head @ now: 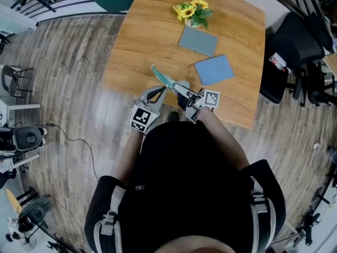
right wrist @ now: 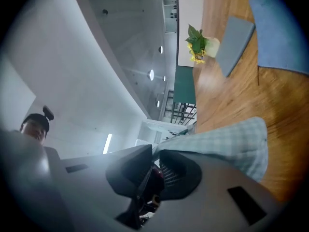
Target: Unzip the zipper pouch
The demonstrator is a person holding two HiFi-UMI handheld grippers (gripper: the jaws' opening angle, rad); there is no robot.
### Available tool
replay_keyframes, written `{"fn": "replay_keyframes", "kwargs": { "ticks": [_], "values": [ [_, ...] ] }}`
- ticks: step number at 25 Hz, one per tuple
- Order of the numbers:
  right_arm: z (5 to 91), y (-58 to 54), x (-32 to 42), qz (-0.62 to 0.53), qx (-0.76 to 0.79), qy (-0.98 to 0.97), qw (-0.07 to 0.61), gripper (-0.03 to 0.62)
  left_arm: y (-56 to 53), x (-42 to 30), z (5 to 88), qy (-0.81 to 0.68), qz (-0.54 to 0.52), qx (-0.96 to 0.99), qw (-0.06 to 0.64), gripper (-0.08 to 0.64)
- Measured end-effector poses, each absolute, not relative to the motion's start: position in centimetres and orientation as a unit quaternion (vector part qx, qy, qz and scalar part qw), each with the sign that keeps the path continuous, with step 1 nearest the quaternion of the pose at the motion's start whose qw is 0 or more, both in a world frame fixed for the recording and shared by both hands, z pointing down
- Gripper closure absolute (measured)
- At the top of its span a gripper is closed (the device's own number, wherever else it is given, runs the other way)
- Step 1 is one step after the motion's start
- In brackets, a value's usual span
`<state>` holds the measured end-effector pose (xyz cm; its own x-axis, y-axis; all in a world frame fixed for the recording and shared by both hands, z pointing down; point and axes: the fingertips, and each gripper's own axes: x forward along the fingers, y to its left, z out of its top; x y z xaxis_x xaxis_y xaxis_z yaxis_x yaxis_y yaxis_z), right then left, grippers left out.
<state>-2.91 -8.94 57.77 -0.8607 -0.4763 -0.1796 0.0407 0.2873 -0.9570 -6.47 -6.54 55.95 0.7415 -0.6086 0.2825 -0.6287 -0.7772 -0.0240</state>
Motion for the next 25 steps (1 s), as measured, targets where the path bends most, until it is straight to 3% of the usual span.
{"fn": "replay_keyframes", "kwargs": {
  "ticks": [7,14,15,17,18,19,25],
  "values": [
    [57.7,-9.2,-2.5,-0.615,-0.109,0.731,0.274,0.523,-5.9,-5.8,55.9,-0.317,0.146,0.937,0.021,0.558],
    [57.6,-9.2,-2.9,-0.62,-0.102,0.733,0.259,0.517,-5.4,-5.6,56.3,-0.305,0.167,0.938,0.002,0.558],
    [57.6,-9.1,-3.1,-0.622,-0.097,0.733,0.257,0.506,-5.3,-5.5,56.5,-0.302,0.175,0.937,-0.004,0.558],
    [57.6,-8.9,-3.3,-0.623,-0.093,0.735,0.25,0.419,-5.1,-5.3,56.9,-0.296,0.189,0.936,-0.017,0.558],
    [57.7,-8.9,-3.3,-0.62,-0.098,0.74,0.241,0.456,-5.1,-5.2,56.9,-0.294,0.19,0.937,-0.018,0.558],
    [57.9,-8.9,-3.3,-0.616,-0.105,0.745,0.232,0.54,-5.1,-5.0,56.8,-0.293,0.186,0.938,-0.016,0.558],
    [58.3,-9.0,-2.9,-0.61,-0.126,0.75,0.22,0.555,-5.6,-5.2,57.1,-0.311,0.171,0.935,0.012,0.558]
  ]
}}
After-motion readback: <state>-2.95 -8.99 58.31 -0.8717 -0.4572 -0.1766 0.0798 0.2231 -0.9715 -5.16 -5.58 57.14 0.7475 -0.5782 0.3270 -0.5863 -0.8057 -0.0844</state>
